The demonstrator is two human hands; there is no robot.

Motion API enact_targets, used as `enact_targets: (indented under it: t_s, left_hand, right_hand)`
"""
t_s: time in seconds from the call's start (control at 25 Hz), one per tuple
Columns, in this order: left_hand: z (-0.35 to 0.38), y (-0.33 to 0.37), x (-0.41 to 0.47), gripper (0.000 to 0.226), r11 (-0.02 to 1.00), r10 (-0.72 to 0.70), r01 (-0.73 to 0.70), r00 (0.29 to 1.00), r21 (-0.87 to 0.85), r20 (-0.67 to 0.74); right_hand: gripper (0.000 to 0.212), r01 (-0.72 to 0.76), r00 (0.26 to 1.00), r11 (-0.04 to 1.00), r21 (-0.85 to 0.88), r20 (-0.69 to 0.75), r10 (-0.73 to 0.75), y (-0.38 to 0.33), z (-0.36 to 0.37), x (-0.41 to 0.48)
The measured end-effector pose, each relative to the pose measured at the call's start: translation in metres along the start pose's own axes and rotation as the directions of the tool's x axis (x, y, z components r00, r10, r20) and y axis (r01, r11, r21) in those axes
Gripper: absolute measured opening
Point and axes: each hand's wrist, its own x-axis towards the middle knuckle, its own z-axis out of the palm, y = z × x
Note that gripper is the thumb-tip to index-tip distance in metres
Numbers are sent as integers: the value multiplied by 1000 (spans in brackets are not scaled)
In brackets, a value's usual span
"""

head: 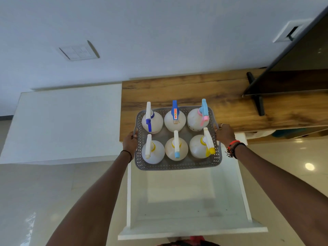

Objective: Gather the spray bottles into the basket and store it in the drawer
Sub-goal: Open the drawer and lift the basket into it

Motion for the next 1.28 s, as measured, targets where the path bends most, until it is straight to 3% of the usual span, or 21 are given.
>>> enact_targets:
  t_s: [0.16, 0.64, 1.28]
  left_hand:
    - [-7, -28, -30, 36, 1000, -19, 19, 999, -8, -26]
    - [-1, -109, -95, 32, 998, -63, 63, 998, -14, -16]
    - [43, -185, -99, 31, 989, -135, 133, 990, -69, -31]
  right_hand:
    - [17, -23, 999, 1000, -2, -47, 23, 26, 5, -34]
    - [22, -118, 993, 991, 70, -8, 119, 111, 22, -105]
    - [26, -132, 991, 991, -10, -9, 132, 184, 58, -87]
